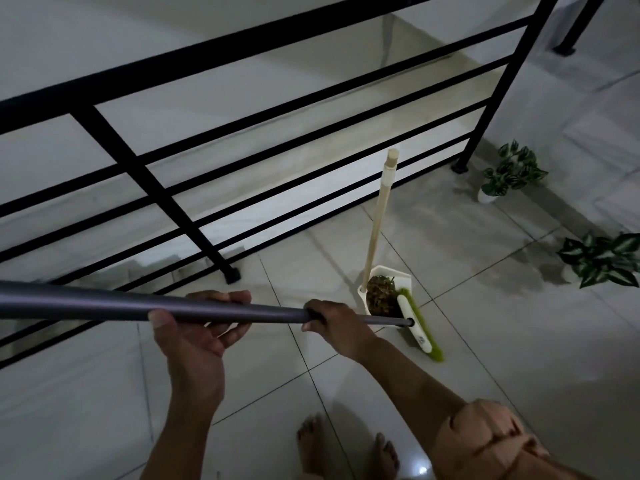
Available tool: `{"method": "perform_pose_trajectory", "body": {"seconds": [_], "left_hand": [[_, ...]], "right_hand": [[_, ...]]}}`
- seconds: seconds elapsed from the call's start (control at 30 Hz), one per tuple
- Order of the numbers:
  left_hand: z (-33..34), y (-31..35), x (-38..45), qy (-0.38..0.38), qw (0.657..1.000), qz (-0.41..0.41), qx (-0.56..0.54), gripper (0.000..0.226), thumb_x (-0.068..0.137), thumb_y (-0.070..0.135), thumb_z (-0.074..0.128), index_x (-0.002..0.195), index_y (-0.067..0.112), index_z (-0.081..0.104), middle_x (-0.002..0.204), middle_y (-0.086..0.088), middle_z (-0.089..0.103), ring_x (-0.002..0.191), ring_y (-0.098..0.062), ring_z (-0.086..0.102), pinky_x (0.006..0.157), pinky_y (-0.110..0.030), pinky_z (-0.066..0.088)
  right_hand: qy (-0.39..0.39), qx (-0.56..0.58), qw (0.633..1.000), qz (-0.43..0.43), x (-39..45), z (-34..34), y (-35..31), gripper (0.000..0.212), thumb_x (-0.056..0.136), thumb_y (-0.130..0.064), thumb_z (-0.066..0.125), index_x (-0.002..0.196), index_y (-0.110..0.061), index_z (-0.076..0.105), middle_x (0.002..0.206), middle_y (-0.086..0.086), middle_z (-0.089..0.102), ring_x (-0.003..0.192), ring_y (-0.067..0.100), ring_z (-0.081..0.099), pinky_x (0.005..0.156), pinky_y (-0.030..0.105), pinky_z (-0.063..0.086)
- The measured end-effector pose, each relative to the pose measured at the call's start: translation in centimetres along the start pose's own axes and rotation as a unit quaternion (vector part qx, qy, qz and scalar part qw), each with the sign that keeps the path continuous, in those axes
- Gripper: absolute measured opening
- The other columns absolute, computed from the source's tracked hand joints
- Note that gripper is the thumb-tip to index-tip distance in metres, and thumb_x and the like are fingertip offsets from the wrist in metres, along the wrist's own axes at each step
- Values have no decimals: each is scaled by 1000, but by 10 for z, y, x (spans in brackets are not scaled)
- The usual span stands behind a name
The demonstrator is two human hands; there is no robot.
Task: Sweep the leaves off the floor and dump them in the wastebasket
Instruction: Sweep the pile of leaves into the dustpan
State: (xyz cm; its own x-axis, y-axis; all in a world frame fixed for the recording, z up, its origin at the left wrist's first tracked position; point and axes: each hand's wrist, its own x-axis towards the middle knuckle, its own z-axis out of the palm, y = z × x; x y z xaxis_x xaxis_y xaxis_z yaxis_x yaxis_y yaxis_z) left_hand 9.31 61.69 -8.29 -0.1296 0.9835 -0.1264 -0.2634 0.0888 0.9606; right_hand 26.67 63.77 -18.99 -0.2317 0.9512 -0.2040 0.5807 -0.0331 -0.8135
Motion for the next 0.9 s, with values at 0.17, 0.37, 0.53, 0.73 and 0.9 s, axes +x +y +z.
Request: {"method": "perform_pose_trajectory", "body": {"seconds": [0.17,0.37,0.53,0.73,0.9], "left_hand": [[-6,14,1,-11,1000,20,-13,78,40,90,52,68,19,66,73,-2,72,80,-22,70,66,-38,58],[17,1,0,-33,999,8,-25,73,42,90,51,66,23,67,71,0,72,79,-21,71,67,-39,59],[50,-15,-1,-50,998,-37,-11,92,38,92,51,81,11,54,74,1,72,81,-17,71,70,-37,57],[85,-11,4,-55,998,-38,10,101,34,94,49,86,8,53,76,1,73,85,-16,70,74,-34,58],[100,-1,5,-42,998,-36,23,101,29,95,49,85,11,55,75,0,73,81,-13,70,67,-28,59]], "right_hand": [[11,-26,999,-30,0,-6,-15,26,83,-25,61,100,-6,56,84,14,61,72,16,46,62,22,28],[17,-47,999,-8,-13,-26,2,25,84,-27,59,99,-8,55,78,4,53,72,15,45,60,22,26],[27,-43,998,45,-29,-39,30,20,85,-22,58,97,-7,56,79,1,51,73,16,46,57,15,31],[59,-34,997,47,-32,-57,40,23,87,-19,56,105,-5,56,92,10,60,79,16,49,67,22,33],[53,-14,998,36,-29,-73,35,21,89,-20,53,105,-7,54,79,-3,50,67,10,45,56,6,32]]}}
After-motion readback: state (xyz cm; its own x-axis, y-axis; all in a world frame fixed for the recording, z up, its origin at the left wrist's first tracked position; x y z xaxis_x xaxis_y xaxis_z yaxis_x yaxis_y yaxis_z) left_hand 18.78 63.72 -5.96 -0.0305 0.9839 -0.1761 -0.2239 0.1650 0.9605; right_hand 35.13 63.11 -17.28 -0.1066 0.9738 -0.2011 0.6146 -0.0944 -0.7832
